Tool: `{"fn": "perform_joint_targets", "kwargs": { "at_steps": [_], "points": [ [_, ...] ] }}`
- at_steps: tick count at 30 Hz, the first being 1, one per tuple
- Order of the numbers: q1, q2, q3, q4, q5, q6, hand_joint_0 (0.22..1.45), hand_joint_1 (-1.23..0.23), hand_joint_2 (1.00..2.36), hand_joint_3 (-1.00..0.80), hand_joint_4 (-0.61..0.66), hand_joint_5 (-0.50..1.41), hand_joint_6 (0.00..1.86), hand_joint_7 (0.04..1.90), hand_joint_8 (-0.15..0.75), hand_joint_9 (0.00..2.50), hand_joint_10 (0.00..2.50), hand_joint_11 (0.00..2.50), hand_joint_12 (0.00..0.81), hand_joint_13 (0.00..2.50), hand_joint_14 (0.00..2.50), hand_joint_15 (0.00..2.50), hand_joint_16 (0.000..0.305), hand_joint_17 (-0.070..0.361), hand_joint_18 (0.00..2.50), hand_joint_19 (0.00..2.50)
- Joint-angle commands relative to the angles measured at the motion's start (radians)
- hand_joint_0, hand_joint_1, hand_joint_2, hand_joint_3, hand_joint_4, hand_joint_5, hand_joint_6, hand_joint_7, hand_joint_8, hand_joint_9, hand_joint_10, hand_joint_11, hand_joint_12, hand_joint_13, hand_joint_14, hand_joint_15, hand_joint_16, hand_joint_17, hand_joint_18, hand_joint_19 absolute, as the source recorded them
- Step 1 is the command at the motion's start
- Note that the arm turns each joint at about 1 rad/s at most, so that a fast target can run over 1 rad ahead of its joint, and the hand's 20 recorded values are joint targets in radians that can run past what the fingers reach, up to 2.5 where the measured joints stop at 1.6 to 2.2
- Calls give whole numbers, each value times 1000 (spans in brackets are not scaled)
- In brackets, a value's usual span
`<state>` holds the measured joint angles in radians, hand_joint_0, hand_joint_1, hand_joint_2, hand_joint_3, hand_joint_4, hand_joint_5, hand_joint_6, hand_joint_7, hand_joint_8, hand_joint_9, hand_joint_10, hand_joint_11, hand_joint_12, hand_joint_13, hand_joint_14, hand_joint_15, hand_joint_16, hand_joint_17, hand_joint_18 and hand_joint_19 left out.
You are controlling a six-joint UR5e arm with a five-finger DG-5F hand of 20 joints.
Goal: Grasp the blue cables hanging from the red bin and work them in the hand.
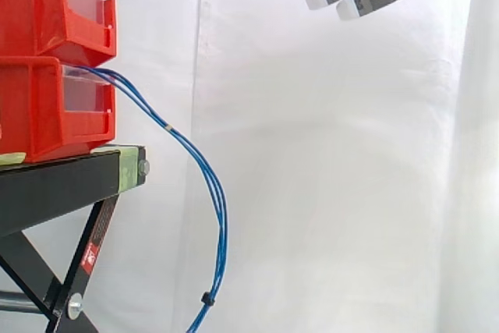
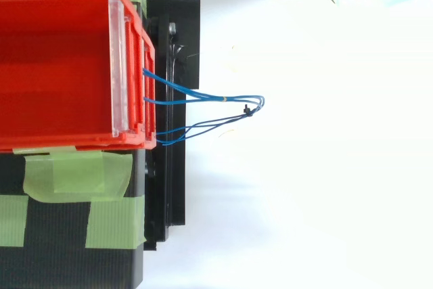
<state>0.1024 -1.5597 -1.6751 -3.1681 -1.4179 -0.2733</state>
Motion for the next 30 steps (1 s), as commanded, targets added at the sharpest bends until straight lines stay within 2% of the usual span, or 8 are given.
{"fn": "perform_joint_targets", "kwargs": {
  "at_steps": [1, 9, 13, 30],
  "points": [
    [0, 0, 0, 19, -15, 39, 769, -398, 1000, -1000, 159, -332, 5, 671, 265, 22, 0, 0, 309, 0, 2, 123, 54, 121, 0, 108],
    [3, 0, 0, 28, -19, 69, 772, -399, 1000, -1000, 163, -330, 5, 675, 269, 29, 1, 0, 310, 0, 2, 120, 54, 121, 0, 105],
    [5, 1, 0, 27, -18, 78, 779, -437, 1000, -1000, 194, -274, 5, 660, 294, 138, 0, 0, 339, 0, 2, 79, 53, 119, 0, 17],
    [5, 1, -9, 22, -21, 86, 797, -468, 1001, -994, 242, -202, 5, 663, 304, 317, 0, 45, 354, 54, 2, 101, 49, 110, 0, 0]
  ]
}}
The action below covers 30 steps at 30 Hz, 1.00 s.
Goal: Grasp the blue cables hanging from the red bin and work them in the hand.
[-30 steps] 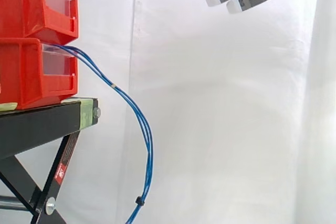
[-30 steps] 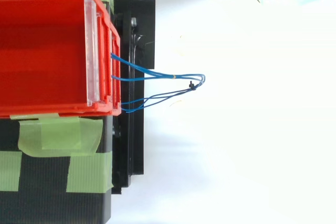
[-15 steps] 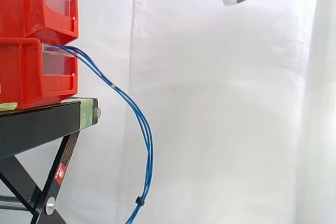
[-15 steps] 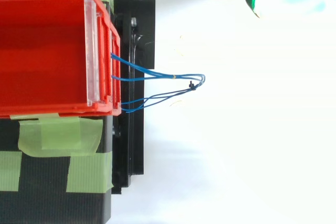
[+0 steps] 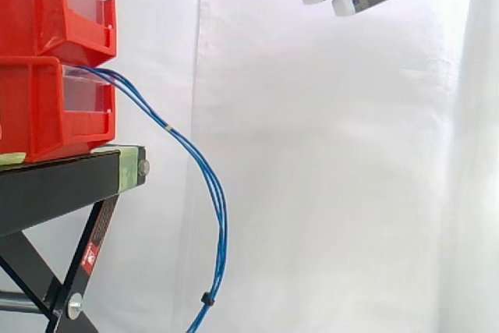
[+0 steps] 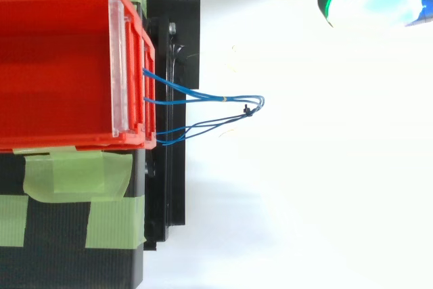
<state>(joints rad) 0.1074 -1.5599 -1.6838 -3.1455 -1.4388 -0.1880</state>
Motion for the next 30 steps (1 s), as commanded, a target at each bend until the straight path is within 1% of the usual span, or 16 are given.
{"fn": "perform_joint_targets", "kwargs": {
  "at_steps": [1, 6, 9, 15, 16, 17, 18, 20, 21, 23, 24, 25, 26, 27, 28, 30],
  "points": [
    [0, 0, 0, -1, 0, 1, 798, -470, 1000, -989, 244, -194, 5, 664, 307, 330, 2, 52, 354, 68, 1, 105, 48, 109, 0, 0],
    [0, 0, 0, -7, -5, 13, 799, -480, 1000, -992, 242, -194, 5, 666, 305, 337, 2, 43, 353, 70, 2, 106, 48, 108, 0, 0],
    [0, 0, 0, -21, -29, 56, 796, -483, 1001, -988, 241, -195, 5, 667, 306, 337, 0, 51, 353, 67, 2, 108, 48, 108, 0, 0],
    [2, 0, -7, 1, -25, 59, 795, -487, 1000, -994, 238, -201, 5, 669, 306, 328, 1, 50, 354, 67, 2, 108, 48, 108, 0, 0],
    [2, 0, -13, 5, -25, 59, 793, -488, 1000, -992, 238, -202, 5, 666, 306, 328, 0, 51, 355, 66, 2, 111, 48, 108, 0, 0],
    [2, 0, -37, 19, -29, 61, 794, -489, 1000, -994, 239, -203, 5, 669, 305, 327, 0, 49, 354, 66, 2, 107, 48, 108, 0, 0],
    [3, 0, -45, 24, -29, 61, 792, -490, 1000, -993, 238, -202, 5, 668, 305, 327, 0, 61, 355, 67, 2, 108, 48, 108, 0, 0],
    [6, 0, -85, 45, -29, 62, 792, -492, 1000, -996, 238, -203, 5, 666, 305, 326, 1, 54, 355, 66, 3, 110, 49, 109, 0, 0],
    [9, 0, -116, 73, -26, 61, 792, -497, 1000, -997, 237, -203, 5, 665, 305, 326, 0, 50, 355, 67, 2, 107, 49, 110, 0, 0],
    [12, 0, -134, 108, -25, 61, 790, -511, 1000, -998, 238, -203, 5, 666, 305, 327, 0, 47, 355, 69, 2, 108, 49, 110, 0, 0],
    [18, 0, -157, 167, -20, 62, 790, -513, 1000, -998, 238, -202, 5, 666, 305, 327, 1, 54, 355, 70, 2, 108, 49, 110, 0, 0],
    [21, 0, -166, 193, -11, 62, 790, -516, 1000, -994, 236, -201, 5, 667, 305, 327, 1, 54, 356, 70, 2, 108, 49, 110, 0, 0],
    [21, -2, -169, 203, -5, 62, 790, -518, 1000, -990, 237, -201, 5, 669, 306, 328, 1, 49, 356, 70, 2, 111, 49, 110, 0, 0],
    [23, 0, -171, 211, 1, 62, 790, -519, 1000, -992, 237, -200, 5, 669, 306, 329, 0, 49, 356, 70, 2, 109, 49, 110, 0, 0],
    [28, -2, -171, 220, 24, 62, 790, -519, 1000, -990, 236, -200, 5, 668, 306, 330, 0, 55, 355, 71, 2, 112, 49, 110, 0, 0],
    [31, -2, -171, 220, 43, 62, 792, -520, 1000, -990, 236, -199, 5, 665, 305, 330, 0, 56, 355, 72, 3, 108, 49, 110, 0, 0]
  ]
}}
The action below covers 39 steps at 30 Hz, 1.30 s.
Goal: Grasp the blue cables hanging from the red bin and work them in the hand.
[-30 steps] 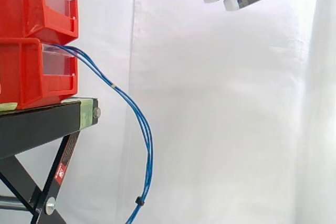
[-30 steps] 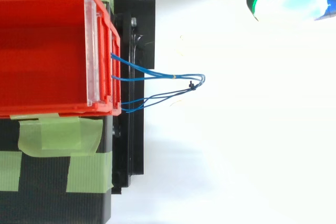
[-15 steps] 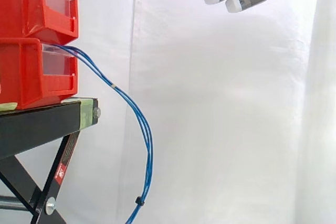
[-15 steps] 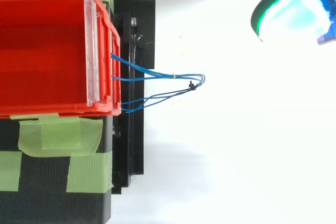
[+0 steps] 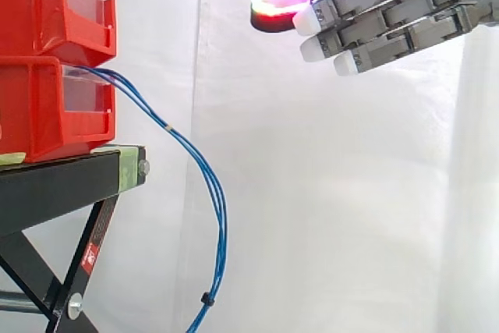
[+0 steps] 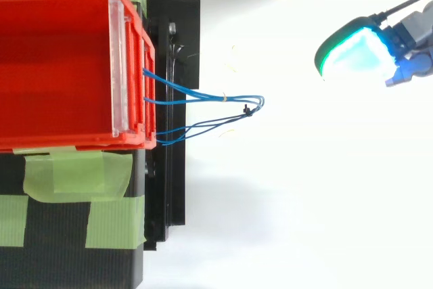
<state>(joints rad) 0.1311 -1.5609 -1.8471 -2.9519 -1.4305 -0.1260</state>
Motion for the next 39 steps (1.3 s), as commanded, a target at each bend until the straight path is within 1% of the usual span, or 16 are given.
{"fn": "perform_joint_targets", "kwargs": {
  "at_steps": [1, 5, 8, 9, 11, 12, 14, 17, 18, 21, 23, 24, 27, 31, 35, 39],
  "points": [
    [12, -1, -8, 27, 48, 0, 791, -521, 1000, -985, 235, -199, 5, 667, 306, 331, 1, 55, 355, 74, 2, 112, 49, 110, 0, 0],
    [22, -1, -34, 14, 58, 2, 794, -523, 1000, -978, 236, -195, 6, 668, 306, 334, 0, 57, 355, 77, 2, 110, 49, 110, 0, 0],
    [27, -1, -86, 51, 58, 12, 794, -524, 1001, -977, 236, -193, 5, 668, 307, 338, 0, 57, 355, 82, 2, 111, 49, 110, 0, 0],
    [28, -1, -100, 73, 58, 17, 795, -524, 1000, -980, 236, -193, 5, 665, 307, 338, 0, 58, 356, 82, 2, 112, 49, 109, 0, 0],
    [39, -1, -164, 212, 81, 43, 796, -524, 1001, -979, 238, -190, 5, 668, 308, 354, 1, 67, 355, 93, 2, 112, 49, 109, 0, 0],
    [41, -1, -176, 241, 90, 51, 796, -525, 1001, -977, 239, -189, 5, 671, 310, 357, 2, 75, 355, 95, 3, 113, 49, 109, 0, 0],
    [53, -24, -219, 332, 156, 60, 797, -525, 1001, -974, 239, -185, 5, 670, 311, 366, 0, 73, 355, 107, 2, 116, 49, 109, 0, 0],
    [59, -80, -247, 346, 171, 71, 798, -526, 1001, -969, 245, -180, 5, 667, 312, 377, 1, 73, 356, 116, 3, 114, 49, 110, 0, 9],
    [59, -80, -247, 346, 171, 71, 798, -526, 1001, -969, 244, -178, 5, 667, 314, 384, 0, 77, 356, 120, 2, 112, 49, 109, 0, 0],
    [64, -191, -247, 415, 157, 129, 801, -528, 1001, -964, 252, -167, 5, 670, 317, 405, 1, 78, 353, 133, 4, 114, 48, 109, 0, 0],
    [65, -223, -247, 441, 156, 151, 802, -530, 1001, -957, 256, -157, 5, 664, 321, 423, 0, 79, 354, 143, 3, 117, 48, 108, 0, 0],
    [68, -269, -247, 490, 159, 170, 802, -530, 1001, -957, 256, -157, 5, 669, 321, 423, 2, 83, 355, 146, 2, 112, 48, 108, 0, 6],
    [68, -315, -247, 574, 162, 175, 803, -532, 1001, -954, 259, -149, 5, 669, 324, 458, 2, 108, 357, 156, 3, 118, 48, 108, 0, 5],
    [64, -335, -244, 711, 217, 138, 804, -536, 1002, -956, 260, -140, 5, 671, 323, 471, 2, 111, 358, 172, 2, 115, 48, 108, 0, 9],
    [62, -335, -245, 695, 268, 120, 805, -538, 1001, -954, 262, -132, 5, 669, 322, 488, 2, 118, 358, 180, 2, 112, 48, 107, 0, 10],
    [62, -335, -245, 682, 282, 115, 805, -540, 1002, -953, 264, -128, 5, 673, 324, 493, 3, 124, 359, 188, 2, 118, 47, 107, 0, 8]
  ]
}}
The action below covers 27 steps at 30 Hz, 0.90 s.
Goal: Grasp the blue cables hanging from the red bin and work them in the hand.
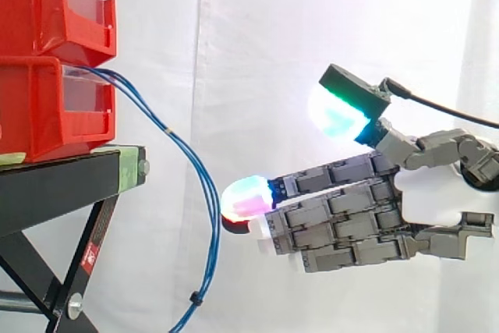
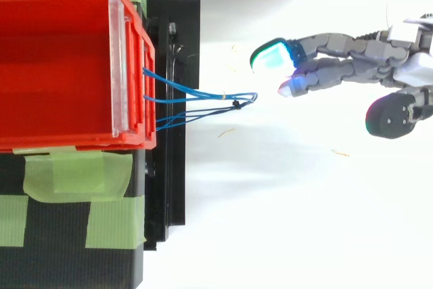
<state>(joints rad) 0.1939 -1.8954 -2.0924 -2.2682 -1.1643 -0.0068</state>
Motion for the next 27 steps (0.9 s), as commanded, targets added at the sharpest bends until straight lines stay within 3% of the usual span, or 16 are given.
{"fn": "perform_joint_targets", "kwargs": {
  "at_steps": [1, 6, 14, 17, 19, 20, 23, 25, 27],
  "points": [
    [-1, -1, 0, -8, 32, -4, 804, -541, 1002, -947, 265, -127, 5, 671, 324, 494, 2, 123, 359, 189, 2, 112, 47, 107, 0, 8],
    [-4, -1, 0, -1, 84, -4, 803, -544, 1002, -943, 269, -124, 6, 676, 325, 500, 3, 130, 359, 189, 2, 118, 47, 107, 0, 7],
    [-4, -2, 2, 12, 97, -48, 805, -545, 1001, -954, 265, -123, 5, 675, 327, 502, 3, 138, 358, 192, 3, 116, 47, 107, 0, 3],
    [-4, -31, 0, 41, 109, -59, 804, -544, 1001, -955, 265, -124, 5, 679, 326, 491, 3, 138, 358, 193, 2, 118, 47, 106, 0, 10],
    [-5, -88, 2, 70, 103, -12, 803, -544, 1001, -958, 262, -125, 6, 678, 326, 472, 5, 138, 358, 192, 3, 126, 47, 106, 0, 15],
    [4, -142, 17, 122, 87, 28, 802, -559, 1001, -956, 262, -113, 5, 667, 323, 465, 3, 120, 365, 226, 4, 115, 48, 107, 0, 0],
    [4, -166, 37, 153, 81, 28, 804, -559, 1001, -961, 259, -117, 5, 669, 326, 495, 5, 218, 380, 413, 5, 196, 48, 107, 129, 109],
    [-1, -177, 77, 170, 75, 25, 803, -558, 1001, -958, 258, -118, 5, 669, 323, 493, 5, 228, 395, 502, 7, 254, 47, 107, 244, 190],
    [-4, -177, 114, 134, 66, 1, 803, -558, 1001, -953, 259, -119, 6, 669, 324, 490, 5, 227, 399, 509, 8, 278, 48, 107, 294, 213]
  ]
}}
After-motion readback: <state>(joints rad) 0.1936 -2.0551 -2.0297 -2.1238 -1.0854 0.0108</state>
